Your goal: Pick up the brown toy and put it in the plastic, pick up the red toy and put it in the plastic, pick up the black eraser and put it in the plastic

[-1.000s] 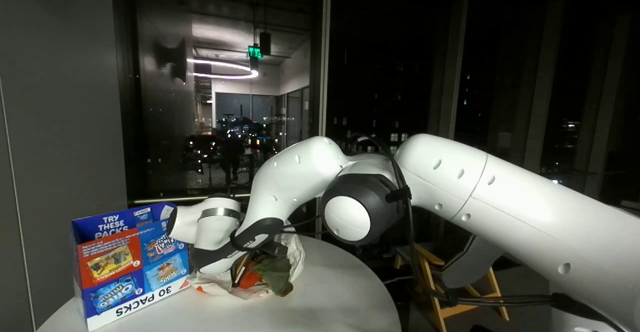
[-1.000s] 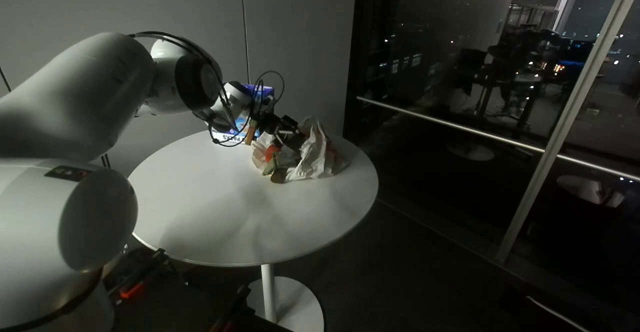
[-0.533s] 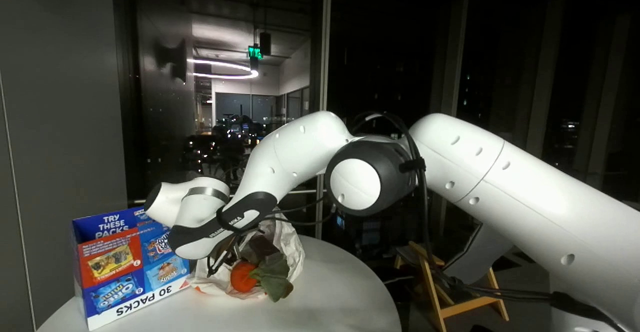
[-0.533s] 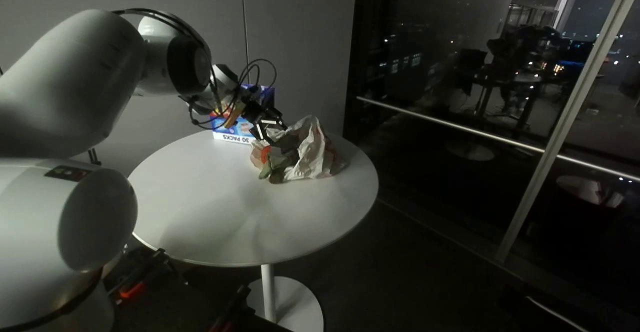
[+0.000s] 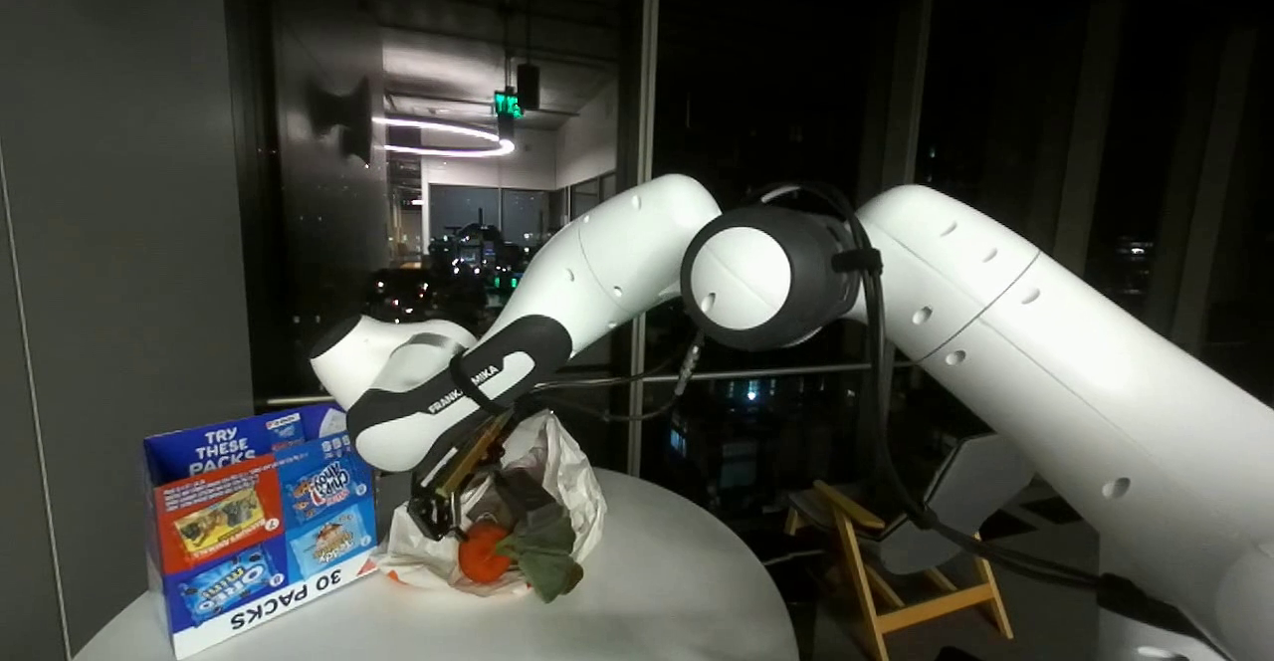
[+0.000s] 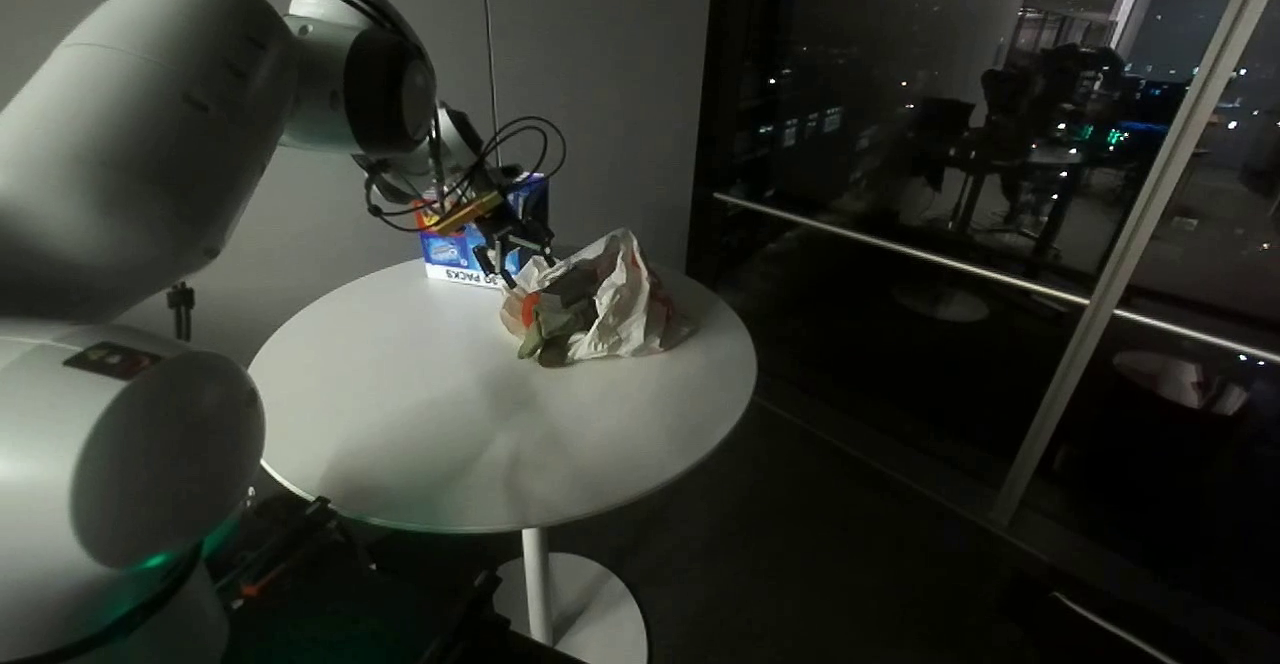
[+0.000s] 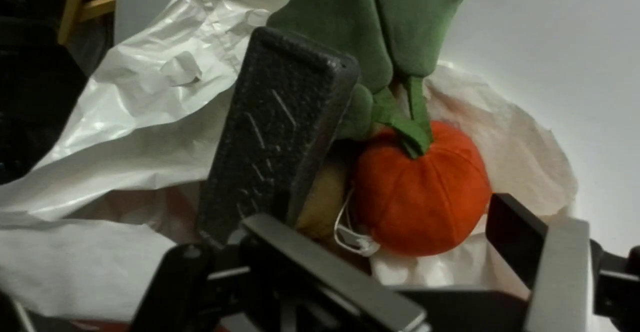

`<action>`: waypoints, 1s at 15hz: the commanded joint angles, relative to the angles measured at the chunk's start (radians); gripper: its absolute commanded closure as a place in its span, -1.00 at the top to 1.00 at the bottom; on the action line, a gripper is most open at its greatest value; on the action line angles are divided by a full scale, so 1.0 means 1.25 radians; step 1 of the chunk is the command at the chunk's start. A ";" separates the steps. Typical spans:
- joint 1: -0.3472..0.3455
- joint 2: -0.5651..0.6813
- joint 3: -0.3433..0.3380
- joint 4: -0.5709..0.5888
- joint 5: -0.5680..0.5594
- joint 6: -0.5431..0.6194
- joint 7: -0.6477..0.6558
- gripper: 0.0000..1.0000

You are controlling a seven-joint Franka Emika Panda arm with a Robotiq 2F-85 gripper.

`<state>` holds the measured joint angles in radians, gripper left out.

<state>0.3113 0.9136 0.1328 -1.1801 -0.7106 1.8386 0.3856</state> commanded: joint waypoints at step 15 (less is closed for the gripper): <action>0.006 0.031 0.003 -0.054 0.275 0.117 -0.303 1.00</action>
<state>0.3080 0.9278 0.1561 -1.2655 -0.4086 1.9180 0.0358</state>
